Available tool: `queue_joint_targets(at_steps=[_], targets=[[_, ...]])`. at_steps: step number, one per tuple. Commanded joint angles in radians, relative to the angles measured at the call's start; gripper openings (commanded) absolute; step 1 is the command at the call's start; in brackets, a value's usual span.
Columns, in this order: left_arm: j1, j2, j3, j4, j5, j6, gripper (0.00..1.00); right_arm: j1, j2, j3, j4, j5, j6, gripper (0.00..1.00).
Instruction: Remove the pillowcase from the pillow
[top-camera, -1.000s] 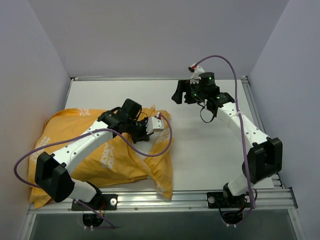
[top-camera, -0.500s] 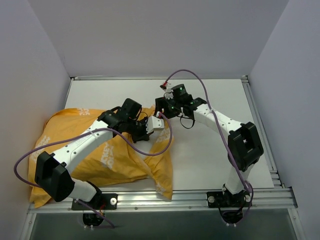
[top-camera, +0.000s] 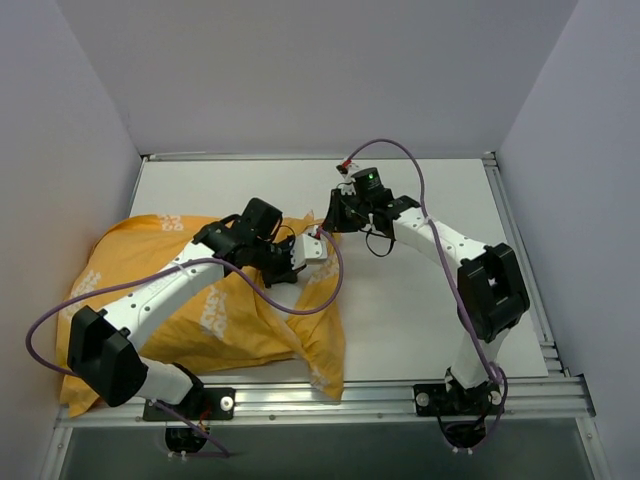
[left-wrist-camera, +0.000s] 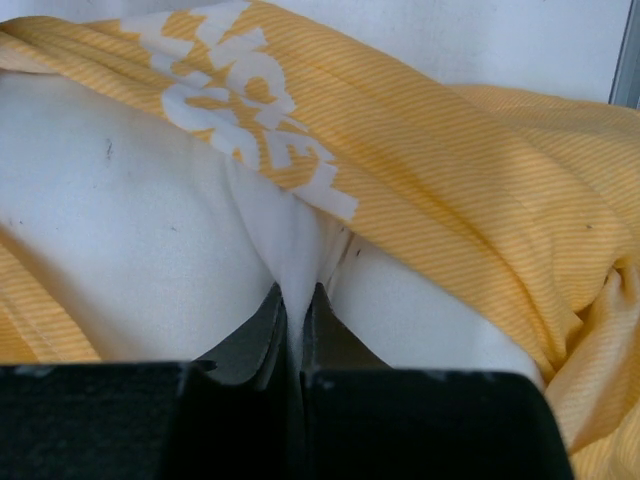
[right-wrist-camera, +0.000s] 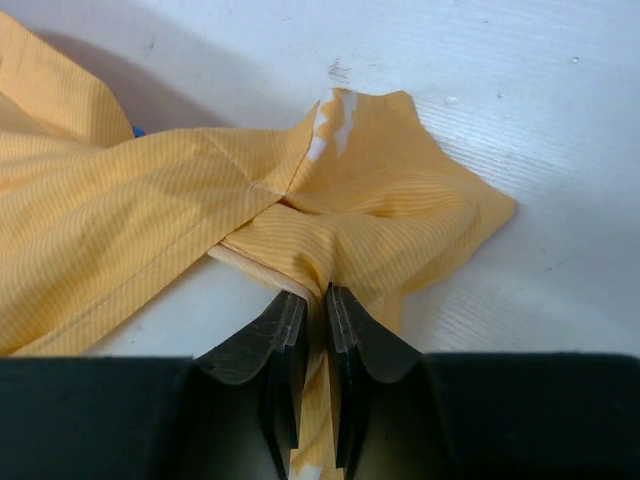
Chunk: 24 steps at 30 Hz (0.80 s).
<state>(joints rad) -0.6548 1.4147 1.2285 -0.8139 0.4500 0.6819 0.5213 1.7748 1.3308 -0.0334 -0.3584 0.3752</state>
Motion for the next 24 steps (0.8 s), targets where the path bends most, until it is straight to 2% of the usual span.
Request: queue_joint_targets(at_steps=[1, 4, 9, 11, 14, 17, 19, 24], targets=[[0.0, -0.045, -0.02, -0.14, 0.019, 0.019, 0.02, -0.05, 0.005, -0.012, -0.005, 0.133, 0.04, 0.14], [0.0, -0.051, -0.023, -0.154, 0.029, 0.025, 0.02, -0.069, 0.055, 0.011, -0.023, 0.168, 0.048, 0.0], [0.023, -0.071, 0.026, -0.159, 0.055, -0.018, 0.02, -0.073, 0.129, 0.039, -0.031, 0.188, 0.041, 0.0], [0.081, -0.076, 0.122, -0.162, 0.081, -0.065, 0.02, -0.093, 0.147, 0.013, -0.017, 0.234, 0.059, 0.0], [0.145, -0.066, 0.277, -0.223, 0.154, -0.058, 0.02, -0.145, 0.153, -0.069, 0.07, 0.231, 0.117, 0.0], [0.17, -0.069, 0.322, -0.266, 0.174, -0.033, 0.02, -0.198, 0.179, -0.122, 0.153, 0.173, 0.155, 0.0], [0.181, -0.077, 0.306, -0.255, 0.174, -0.042, 0.02, -0.187, 0.218, -0.128, 0.174, 0.141, 0.162, 0.0], [0.228, -0.051, 0.333, -0.067, 0.046, -0.221, 0.02, -0.117, 0.175, -0.223, 0.295, 0.102, 0.231, 0.0]])
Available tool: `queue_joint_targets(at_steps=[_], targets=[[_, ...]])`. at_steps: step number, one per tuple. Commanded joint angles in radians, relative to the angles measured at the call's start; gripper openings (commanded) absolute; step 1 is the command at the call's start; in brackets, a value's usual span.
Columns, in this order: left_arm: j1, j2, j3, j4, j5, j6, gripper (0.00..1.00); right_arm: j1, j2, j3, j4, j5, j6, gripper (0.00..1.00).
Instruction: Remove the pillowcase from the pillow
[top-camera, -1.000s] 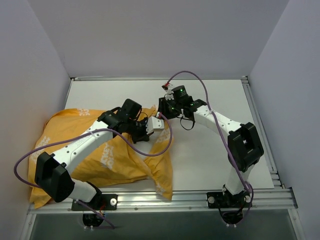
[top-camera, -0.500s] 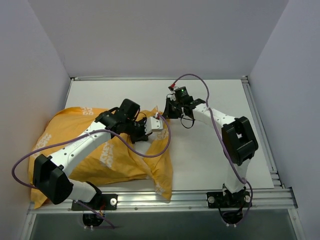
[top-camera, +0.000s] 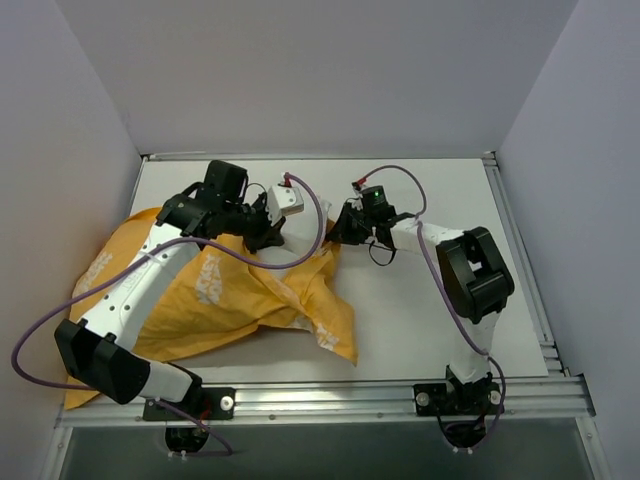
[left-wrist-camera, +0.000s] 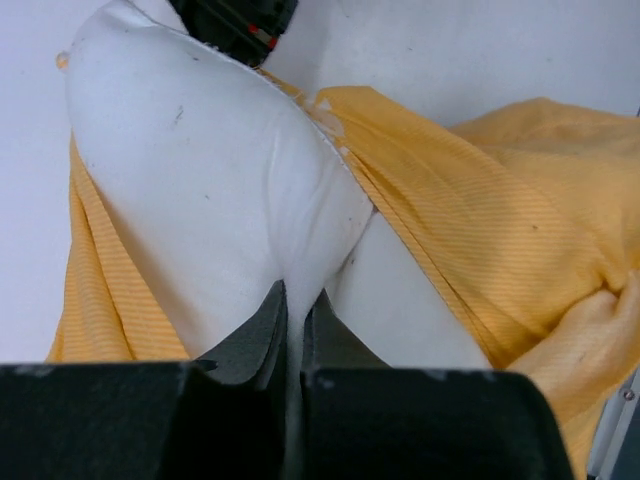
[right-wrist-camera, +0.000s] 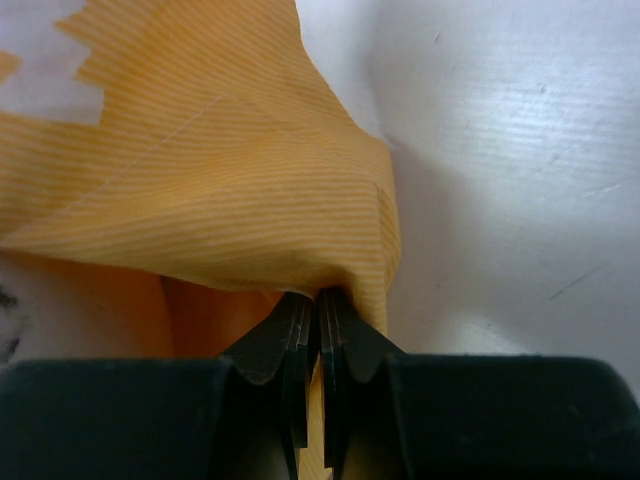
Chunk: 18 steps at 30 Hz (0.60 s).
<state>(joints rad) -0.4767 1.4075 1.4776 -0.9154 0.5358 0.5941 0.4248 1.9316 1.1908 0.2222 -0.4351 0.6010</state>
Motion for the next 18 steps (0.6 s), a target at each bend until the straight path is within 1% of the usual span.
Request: queue_joint_targets(at_steps=[1, 2, 3, 4, 5, 6, 7, 8, 9, 11, 12, 13, 15, 16, 18], targets=[[0.05, -0.021, 0.098, 0.058, -0.066, -0.17, 0.02, -0.011, -0.021, -0.094, 0.054, 0.162, 0.011, 0.0], [0.05, -0.009, 0.108, 0.1, -0.11, -0.186, 0.02, -0.003, -0.045, -0.102, 0.065, 0.157, 0.014, 0.0], [0.05, 0.004, 0.115, 0.121, -0.121, -0.198, 0.02, 0.006, -0.074, -0.109, 0.072, 0.153, 0.003, 0.0], [0.049, 0.03, 0.124, 0.145, -0.128, -0.214, 0.02, 0.017, -0.138, -0.105, 0.066, 0.148, -0.009, 0.02], [0.049, 0.041, 0.125, 0.157, -0.128, -0.218, 0.02, 0.02, -0.173, -0.1, 0.053, 0.15, -0.023, 0.17], [0.049, 0.05, 0.124, 0.17, -0.128, -0.224, 0.02, 0.022, -0.212, -0.093, 0.01, 0.157, -0.036, 0.25], [0.047, 0.07, 0.118, 0.196, -0.131, -0.232, 0.02, 0.02, -0.286, -0.073, -0.019, 0.168, -0.067, 0.34], [0.044, 0.077, 0.116, 0.205, -0.134, -0.232, 0.02, 0.016, -0.321, -0.06, -0.055, 0.189, -0.085, 0.45], [0.043, 0.087, 0.118, 0.214, -0.143, -0.235, 0.02, 0.015, -0.351, -0.045, -0.123, 0.197, -0.102, 0.49], [0.038, 0.11, 0.125, 0.236, -0.146, -0.244, 0.02, 0.019, -0.423, -0.008, -0.194, 0.21, -0.142, 0.58], [0.038, 0.117, 0.131, 0.24, -0.145, -0.247, 0.02, 0.026, -0.446, -0.007, -0.243, 0.211, -0.148, 0.59], [0.038, 0.129, 0.138, 0.245, -0.145, -0.254, 0.02, 0.034, -0.486, -0.019, -0.262, 0.21, -0.155, 0.62], [0.035, 0.139, 0.153, 0.247, -0.145, -0.254, 0.02, 0.072, -0.523, -0.04, -0.288, 0.205, -0.153, 0.65], [0.035, 0.145, 0.158, 0.25, -0.154, -0.255, 0.02, 0.086, -0.555, -0.054, -0.288, 0.193, -0.147, 0.69], [0.032, 0.15, 0.173, 0.25, -0.163, -0.255, 0.02, 0.14, -0.607, -0.108, -0.242, 0.159, -0.115, 0.71]])
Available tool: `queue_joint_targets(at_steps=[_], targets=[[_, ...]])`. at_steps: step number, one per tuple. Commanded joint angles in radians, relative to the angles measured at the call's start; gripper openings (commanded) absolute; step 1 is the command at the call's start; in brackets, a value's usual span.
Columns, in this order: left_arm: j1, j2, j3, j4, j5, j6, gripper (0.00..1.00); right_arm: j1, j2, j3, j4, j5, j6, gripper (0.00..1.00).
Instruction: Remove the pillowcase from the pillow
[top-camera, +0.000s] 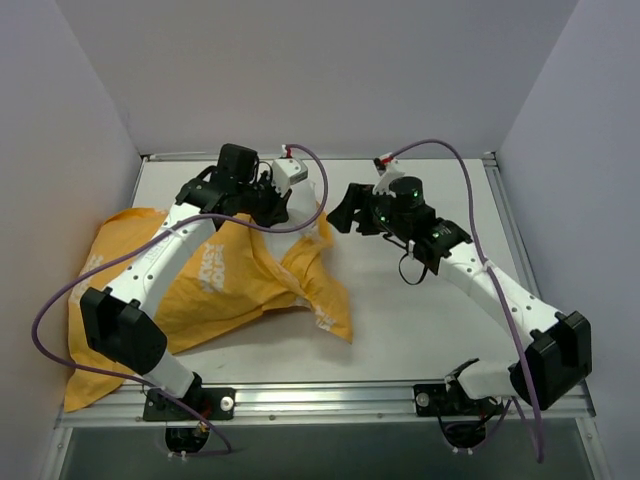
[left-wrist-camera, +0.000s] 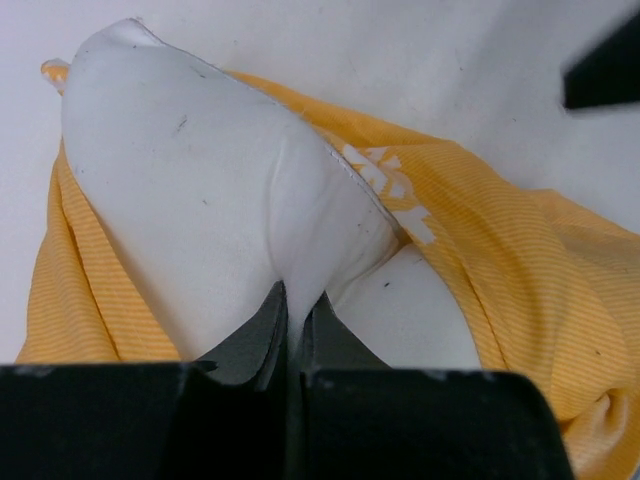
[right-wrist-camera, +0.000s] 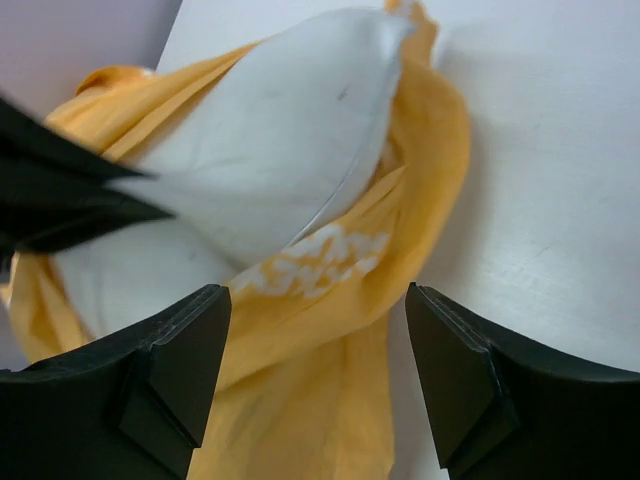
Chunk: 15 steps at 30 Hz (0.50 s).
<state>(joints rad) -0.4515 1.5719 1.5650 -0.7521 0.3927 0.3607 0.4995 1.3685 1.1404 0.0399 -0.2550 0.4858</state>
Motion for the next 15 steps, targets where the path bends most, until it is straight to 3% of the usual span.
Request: queue_joint_targets(at_steps=[1, 4, 11, 14, 15], targets=[[0.007, -0.009, 0.09, 0.085, -0.021, -0.022, 0.02, 0.088, -0.06, -0.079, -0.04, -0.024, 0.013, 0.72], [0.004, -0.004, 0.104, 0.082, -0.025, -0.019, 0.02, 0.165, -0.071, -0.116, 0.044, -0.007, 0.043, 0.74], [-0.013, -0.009, 0.087, 0.076, -0.04, -0.016, 0.02, 0.215, 0.04, -0.01, 0.075, 0.04, 0.103, 0.71], [-0.012, -0.01, 0.092, 0.082, -0.079, -0.025, 0.02, 0.22, 0.082, -0.016, 0.058, 0.026, 0.117, 0.4], [-0.013, -0.006, 0.093, 0.092, -0.11, -0.032, 0.02, 0.223, 0.081, -0.034, 0.045, 0.026, 0.119, 0.2]])
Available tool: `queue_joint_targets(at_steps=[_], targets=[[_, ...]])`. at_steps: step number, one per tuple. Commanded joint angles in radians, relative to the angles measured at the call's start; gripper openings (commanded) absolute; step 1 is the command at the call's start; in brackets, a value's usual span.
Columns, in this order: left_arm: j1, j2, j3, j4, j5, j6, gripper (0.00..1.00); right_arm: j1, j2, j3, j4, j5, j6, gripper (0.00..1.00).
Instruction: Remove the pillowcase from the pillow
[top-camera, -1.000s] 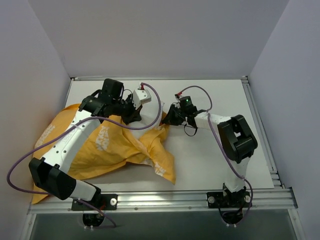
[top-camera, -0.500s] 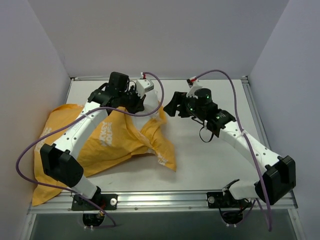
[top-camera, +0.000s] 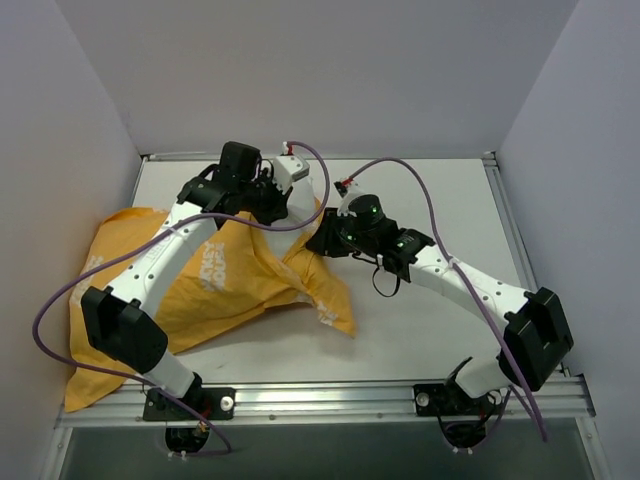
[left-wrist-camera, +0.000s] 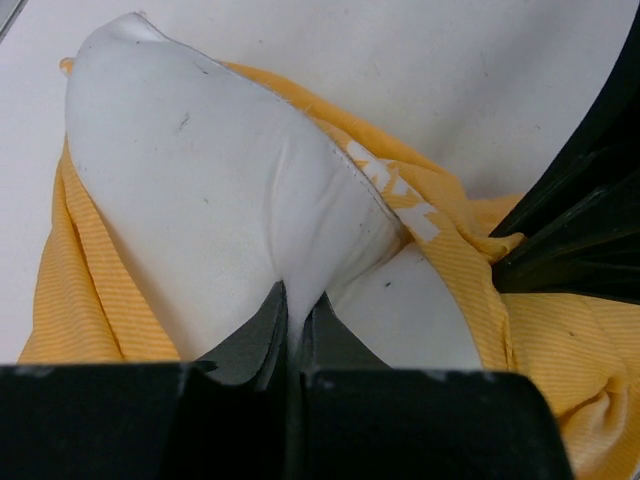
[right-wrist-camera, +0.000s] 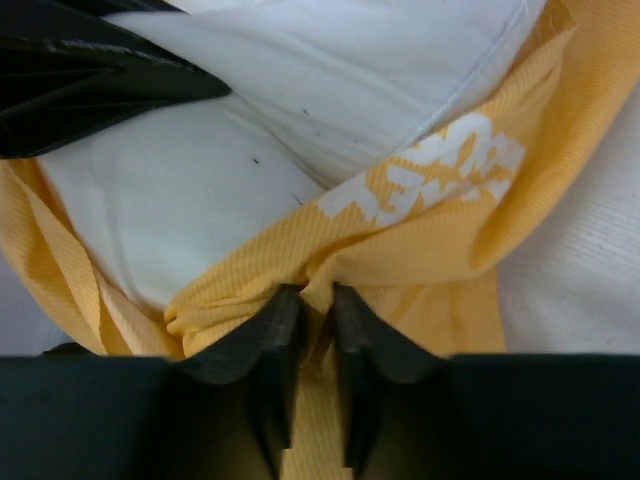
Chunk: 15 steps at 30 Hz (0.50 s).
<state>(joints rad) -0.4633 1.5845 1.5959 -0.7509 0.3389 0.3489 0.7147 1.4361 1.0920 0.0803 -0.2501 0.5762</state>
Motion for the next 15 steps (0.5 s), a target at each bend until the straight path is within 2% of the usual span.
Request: queue_joint_targets(at_steps=[1, 4, 10, 15], targets=[[0.002, -0.015, 0.073, 0.1, -0.093, -0.027, 0.02, 0.014, 0.006, -0.006, 0.0, 0.018, 0.031, 0.14], [0.021, 0.008, 0.108, 0.133, -0.202, -0.036, 0.02, 0.017, -0.074, -0.111, -0.002, 0.026, 0.057, 0.0], [0.08, 0.081, 0.228, 0.14, -0.256, -0.076, 0.02, 0.022, -0.193, -0.24, -0.053, 0.049, 0.089, 0.0], [0.207, 0.138, 0.39, 0.119, -0.158, -0.175, 0.02, 0.029, -0.23, -0.411, -0.004, 0.031, 0.145, 0.0]])
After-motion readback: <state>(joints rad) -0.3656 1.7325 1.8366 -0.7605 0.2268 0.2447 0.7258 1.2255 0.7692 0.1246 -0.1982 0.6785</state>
